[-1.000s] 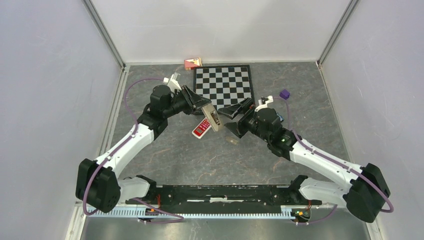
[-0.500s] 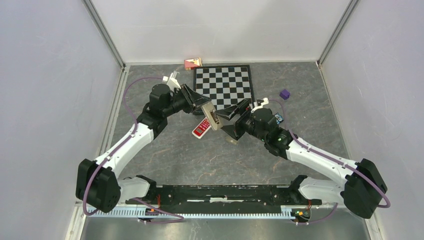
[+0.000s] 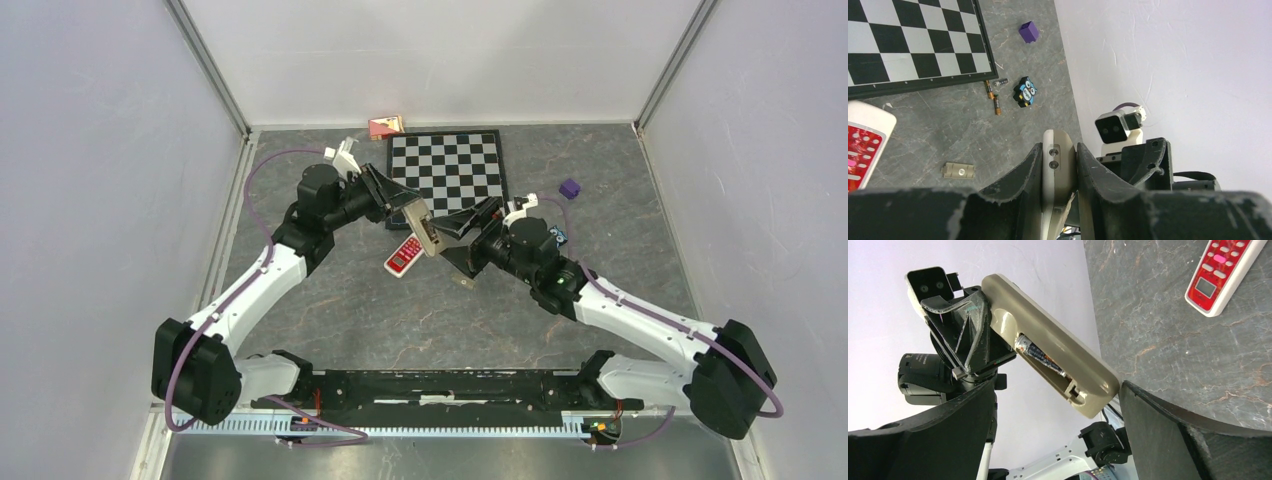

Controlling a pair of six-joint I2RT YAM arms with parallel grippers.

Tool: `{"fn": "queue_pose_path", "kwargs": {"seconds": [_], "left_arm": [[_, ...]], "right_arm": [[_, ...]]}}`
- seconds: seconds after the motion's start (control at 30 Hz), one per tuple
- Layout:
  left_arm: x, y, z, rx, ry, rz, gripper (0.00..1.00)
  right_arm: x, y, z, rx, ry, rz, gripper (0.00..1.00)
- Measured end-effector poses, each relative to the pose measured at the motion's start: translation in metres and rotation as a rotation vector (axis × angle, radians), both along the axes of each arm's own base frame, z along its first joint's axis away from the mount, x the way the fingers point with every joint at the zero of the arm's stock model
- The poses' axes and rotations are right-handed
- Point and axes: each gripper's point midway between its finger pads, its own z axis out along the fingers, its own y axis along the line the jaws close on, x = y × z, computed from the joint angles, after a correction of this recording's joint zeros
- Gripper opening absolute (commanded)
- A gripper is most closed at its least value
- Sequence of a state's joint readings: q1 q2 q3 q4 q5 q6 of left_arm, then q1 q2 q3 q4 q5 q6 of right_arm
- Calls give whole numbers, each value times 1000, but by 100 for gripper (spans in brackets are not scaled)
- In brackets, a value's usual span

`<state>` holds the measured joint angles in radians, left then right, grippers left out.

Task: Load the batteries into the remote control

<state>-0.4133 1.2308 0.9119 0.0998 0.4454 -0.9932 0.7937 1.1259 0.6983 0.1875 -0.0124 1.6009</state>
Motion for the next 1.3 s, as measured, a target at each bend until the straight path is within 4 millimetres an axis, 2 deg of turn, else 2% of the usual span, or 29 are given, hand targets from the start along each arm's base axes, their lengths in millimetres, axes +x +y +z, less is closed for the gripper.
{"fn": "queue_pose_path", "kwargs": {"seconds": [0.7,1.0,1.2,1.3], "left_arm": [[-5,-4,8,-41,27,-29,2],[-9,-6,9,-39,19,-51,2],[-11,-6,10,-30,0,-65,2],[-14,-6,12,-29,-10,-80,2]], "right_arm": [[16,17,9,161,-1,-14,98],[15,18,6,204,24,-17,87],[15,20,5,228,39,-9,91],[13,21,8,241,39,4,90]]}}
